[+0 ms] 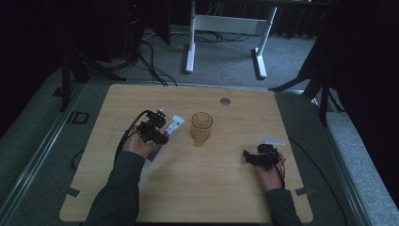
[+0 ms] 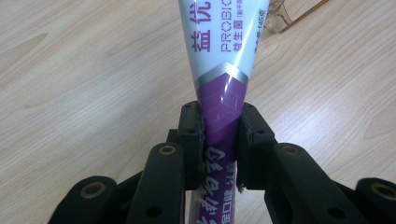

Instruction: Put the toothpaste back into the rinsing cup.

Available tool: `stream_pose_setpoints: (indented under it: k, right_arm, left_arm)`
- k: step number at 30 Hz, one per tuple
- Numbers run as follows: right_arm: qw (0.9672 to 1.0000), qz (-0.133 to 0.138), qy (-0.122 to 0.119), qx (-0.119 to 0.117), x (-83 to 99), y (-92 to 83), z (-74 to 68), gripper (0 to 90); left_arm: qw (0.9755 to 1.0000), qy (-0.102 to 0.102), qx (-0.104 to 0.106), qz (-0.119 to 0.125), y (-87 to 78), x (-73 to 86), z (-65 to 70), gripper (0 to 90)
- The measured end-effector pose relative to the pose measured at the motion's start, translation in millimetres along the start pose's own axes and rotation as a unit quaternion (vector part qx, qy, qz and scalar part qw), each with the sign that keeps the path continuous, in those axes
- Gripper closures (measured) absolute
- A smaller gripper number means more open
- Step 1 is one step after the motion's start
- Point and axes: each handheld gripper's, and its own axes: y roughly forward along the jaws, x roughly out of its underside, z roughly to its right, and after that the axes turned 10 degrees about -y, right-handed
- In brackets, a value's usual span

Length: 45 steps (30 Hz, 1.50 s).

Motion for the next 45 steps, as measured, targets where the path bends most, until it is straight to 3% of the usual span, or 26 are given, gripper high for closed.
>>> stream_pose_setpoints:
  k: [12,22,29,45]
  right_arm:
    - [1.0000,0.000,0.001,0.000,0.0,-0.1,-0.1,18.9]
    - [1.0000,0.000,0.002,0.000,-0.1,0.0,-0.2,18.9]
    - [1.0000,0.000,0.000,0.000,0.0,0.0,0.0,18.9]
    - [1.0000,0.000,0.000,0.000,0.0,0.0,0.0,18.9]
  left_arm:
    - [0.9994,-0.015,0.001,0.032,-6.8,-2.7,0.0,74.5]
    - [0.9985,-0.015,-0.003,0.053,-11.0,-3.7,2.1,74.5]
    - [0.9966,-0.018,-0.001,0.080,-16.3,-5.3,5.0,74.5]
    - [0.9940,-0.022,0.010,0.106,-23.0,-10.1,9.1,74.5]
